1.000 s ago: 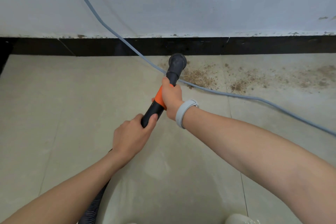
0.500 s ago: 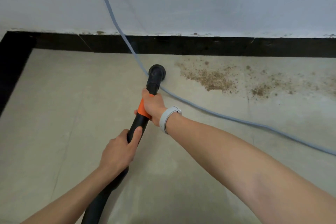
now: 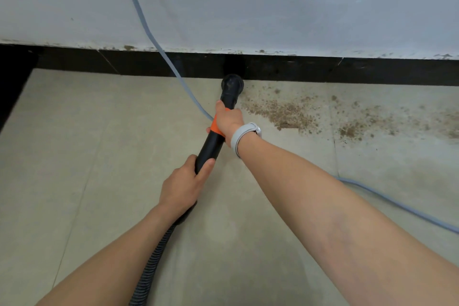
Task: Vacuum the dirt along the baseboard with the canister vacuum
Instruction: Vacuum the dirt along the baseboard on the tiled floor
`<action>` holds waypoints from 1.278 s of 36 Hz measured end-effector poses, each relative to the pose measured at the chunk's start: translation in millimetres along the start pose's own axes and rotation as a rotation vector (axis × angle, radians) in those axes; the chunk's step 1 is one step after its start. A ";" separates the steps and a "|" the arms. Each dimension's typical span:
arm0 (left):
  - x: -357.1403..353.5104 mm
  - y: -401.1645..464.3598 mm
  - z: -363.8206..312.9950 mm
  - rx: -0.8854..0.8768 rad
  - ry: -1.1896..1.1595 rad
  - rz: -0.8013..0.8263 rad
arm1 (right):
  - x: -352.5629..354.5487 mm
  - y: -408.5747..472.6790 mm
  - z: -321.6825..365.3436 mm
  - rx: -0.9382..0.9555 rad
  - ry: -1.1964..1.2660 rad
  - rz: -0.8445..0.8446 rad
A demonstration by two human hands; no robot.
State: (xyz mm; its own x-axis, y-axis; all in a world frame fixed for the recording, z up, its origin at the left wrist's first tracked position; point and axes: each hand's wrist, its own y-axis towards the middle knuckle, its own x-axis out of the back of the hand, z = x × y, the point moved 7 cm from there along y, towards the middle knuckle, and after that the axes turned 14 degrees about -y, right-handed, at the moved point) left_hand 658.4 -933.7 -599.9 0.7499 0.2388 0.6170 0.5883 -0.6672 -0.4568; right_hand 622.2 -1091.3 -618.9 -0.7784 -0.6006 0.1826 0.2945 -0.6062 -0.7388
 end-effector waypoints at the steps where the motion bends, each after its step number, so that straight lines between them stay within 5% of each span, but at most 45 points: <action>1: -1.3 2.3 -2.9 -0.014 0.023 0.010 | 5.5 0.1 -1.8 -0.008 0.017 -0.004; 23: -37.2 18.2 -53.6 -0.215 0.299 0.106 | 64.0 -5.9 -50.4 -0.050 0.461 0.061; 30: -74.6 14.9 -90.4 -0.348 0.358 0.232 | 120.7 -2.2 -60.4 -0.069 0.485 -0.102; 46: -116.0 -1.5 -96.7 -0.335 0.236 0.322 | 189.8 -10.6 -72.4 -0.080 0.425 -0.261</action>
State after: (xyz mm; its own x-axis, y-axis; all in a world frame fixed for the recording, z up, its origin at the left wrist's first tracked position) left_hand 541.3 -1028.6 -608.8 0.7653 -0.1557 0.6245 0.1808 -0.8792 -0.4408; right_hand 431.2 -1161.2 -623.4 -0.9823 -0.1588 0.0997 0.0296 -0.6562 -0.7540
